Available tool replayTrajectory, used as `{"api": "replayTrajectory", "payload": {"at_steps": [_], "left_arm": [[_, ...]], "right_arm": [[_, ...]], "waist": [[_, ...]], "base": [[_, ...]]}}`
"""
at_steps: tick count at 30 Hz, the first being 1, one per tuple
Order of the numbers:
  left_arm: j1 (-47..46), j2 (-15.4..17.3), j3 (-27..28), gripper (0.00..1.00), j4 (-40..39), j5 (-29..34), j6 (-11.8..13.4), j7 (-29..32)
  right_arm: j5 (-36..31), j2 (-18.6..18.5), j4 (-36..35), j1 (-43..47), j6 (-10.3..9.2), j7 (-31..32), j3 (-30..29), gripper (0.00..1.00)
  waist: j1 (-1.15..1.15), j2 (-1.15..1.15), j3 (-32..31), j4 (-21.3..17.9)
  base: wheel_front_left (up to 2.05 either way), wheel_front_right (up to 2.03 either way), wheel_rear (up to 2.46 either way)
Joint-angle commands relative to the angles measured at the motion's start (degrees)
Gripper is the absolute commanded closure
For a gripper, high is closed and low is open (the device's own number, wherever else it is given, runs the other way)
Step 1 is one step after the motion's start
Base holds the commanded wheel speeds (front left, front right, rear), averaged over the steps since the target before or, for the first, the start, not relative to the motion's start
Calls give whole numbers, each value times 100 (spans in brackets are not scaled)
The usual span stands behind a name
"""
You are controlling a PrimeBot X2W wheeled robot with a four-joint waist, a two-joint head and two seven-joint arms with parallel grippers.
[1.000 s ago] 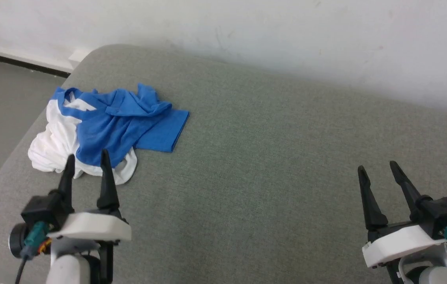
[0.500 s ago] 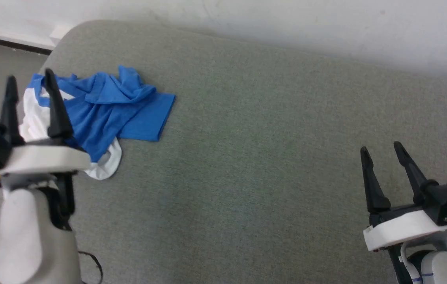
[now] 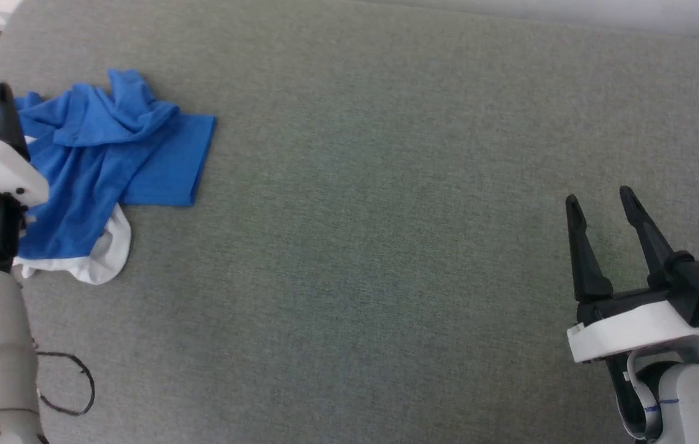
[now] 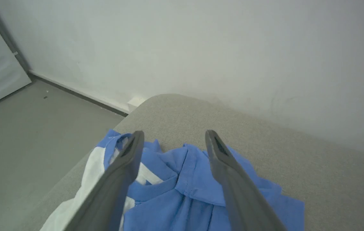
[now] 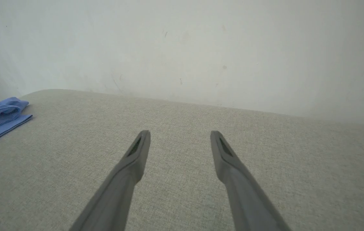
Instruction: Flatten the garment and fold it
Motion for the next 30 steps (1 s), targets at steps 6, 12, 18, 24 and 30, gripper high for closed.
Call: {"api": "replayTrajectory", "payload": {"at_steps": [6,12,18,24,30], "left_arm": [[-523,298,130,0,1443,-306,-70,1276],[-781,388,298,0,2360,-570,-38,1922],[-744,369,257,100,2919,-631,33,2435],[-789,417,136,100,2888,-560,21,2015],[-958,480,-222,100,2299,-212,-70,269]], "right_arm": [[89,13,121,-224,-5,-144,102,0],[156,14,184,-348,-5,-221,198,0],[157,14,248,-382,-5,-265,283,0],[97,14,268,-338,-5,-277,315,0],[151,14,325,-210,-5,-294,237,0]], "waist": [[-1,0,440,-248],[-1,0,626,-267],[-1,0,565,-309],[-1,0,359,-288],[-1,0,-41,-193]], "base": [[0,0,0],[0,0,0],[0,0,0],[0,0,0],[0,0,0]]}}
